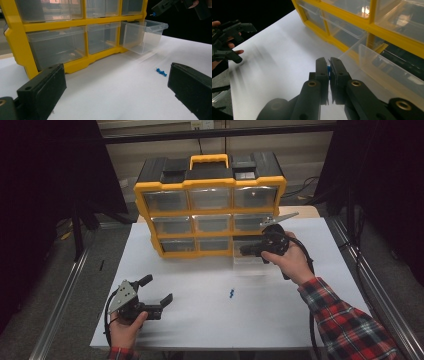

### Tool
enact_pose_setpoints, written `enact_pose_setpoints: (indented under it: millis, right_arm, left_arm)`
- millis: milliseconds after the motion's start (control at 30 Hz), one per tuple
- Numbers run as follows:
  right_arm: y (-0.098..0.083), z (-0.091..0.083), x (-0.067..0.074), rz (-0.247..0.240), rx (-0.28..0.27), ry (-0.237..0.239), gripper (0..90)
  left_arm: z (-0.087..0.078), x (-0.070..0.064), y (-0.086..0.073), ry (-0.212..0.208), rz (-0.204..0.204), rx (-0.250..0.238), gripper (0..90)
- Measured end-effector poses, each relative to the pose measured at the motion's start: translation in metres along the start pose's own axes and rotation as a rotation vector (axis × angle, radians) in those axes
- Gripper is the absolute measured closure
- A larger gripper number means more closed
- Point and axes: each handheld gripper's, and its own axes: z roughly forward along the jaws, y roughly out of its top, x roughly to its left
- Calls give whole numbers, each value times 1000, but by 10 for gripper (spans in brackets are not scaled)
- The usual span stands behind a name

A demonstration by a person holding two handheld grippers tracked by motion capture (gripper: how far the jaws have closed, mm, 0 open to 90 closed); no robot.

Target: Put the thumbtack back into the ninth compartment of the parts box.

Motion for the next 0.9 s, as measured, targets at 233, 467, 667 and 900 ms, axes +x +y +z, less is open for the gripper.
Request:
enact_pose_setpoints:
  millis: [233,467,667,900]
  right_arm:
    - [0,-1,-7,11,-2,-28,864]
    - [0,-2,-13,30,-6,-46,864]
    - [-1,-2,-18,43,-16,-61,864]
    - [-2,-1,-22,50,-13,-78,864]
  left_arm:
    - [-1,1,0,-2,11,8,16]
    - [-1,2,0,-7,17,7,16]
    - [-1,2,0,-3,18,5,16]
    - [-1,1,0,-1,12,-1,16]
